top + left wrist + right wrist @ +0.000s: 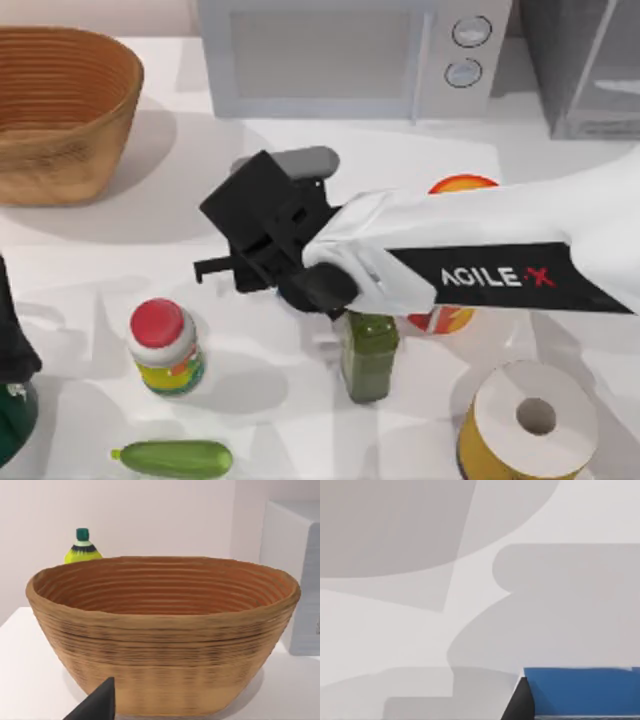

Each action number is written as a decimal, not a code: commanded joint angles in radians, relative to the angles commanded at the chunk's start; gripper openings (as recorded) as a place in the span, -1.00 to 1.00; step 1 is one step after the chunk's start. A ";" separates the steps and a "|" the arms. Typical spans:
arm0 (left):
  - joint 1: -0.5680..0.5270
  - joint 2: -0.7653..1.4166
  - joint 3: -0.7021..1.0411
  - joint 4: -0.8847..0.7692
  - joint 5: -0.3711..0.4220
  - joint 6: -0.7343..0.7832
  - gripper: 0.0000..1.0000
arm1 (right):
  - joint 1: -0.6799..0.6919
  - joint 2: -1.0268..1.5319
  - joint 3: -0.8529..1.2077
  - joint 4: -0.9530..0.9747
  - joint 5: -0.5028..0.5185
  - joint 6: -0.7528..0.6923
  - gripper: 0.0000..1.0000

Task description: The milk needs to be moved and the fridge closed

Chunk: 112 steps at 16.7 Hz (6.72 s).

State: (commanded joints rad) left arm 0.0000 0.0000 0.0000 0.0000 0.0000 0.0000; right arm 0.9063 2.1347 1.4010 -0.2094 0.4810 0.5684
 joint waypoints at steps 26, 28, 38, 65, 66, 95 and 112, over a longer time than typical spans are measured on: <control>0.000 0.000 0.000 0.000 0.000 0.000 1.00 | -0.073 -0.163 -0.071 0.197 -0.103 -0.078 -1.00; 0.000 0.000 0.000 0.000 0.000 0.000 1.00 | -0.135 -0.221 -0.159 0.361 -0.152 -0.127 -1.00; 0.000 0.000 0.000 0.000 0.000 0.000 1.00 | -0.691 -0.527 -0.818 1.181 -0.376 -0.436 -1.00; 0.000 0.000 0.000 0.000 0.000 0.000 1.00 | -1.000 -0.121 -0.050 0.370 -0.559 -0.629 -1.00; 0.000 0.000 0.000 0.000 0.000 0.000 1.00 | -1.011 -0.088 0.027 0.287 -0.567 -0.636 -1.00; 0.000 0.000 0.000 0.000 0.000 0.000 1.00 | -1.083 0.067 0.350 -0.048 -0.588 -0.656 0.51; 0.000 0.000 0.000 0.000 0.000 0.000 1.00 | -1.095 -0.037 0.251 -0.038 -0.583 -0.652 1.00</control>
State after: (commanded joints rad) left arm 0.0000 0.0000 0.0000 0.0000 0.0000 0.0000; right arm -0.1891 2.0975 1.6521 -0.2475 -0.1018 -0.0840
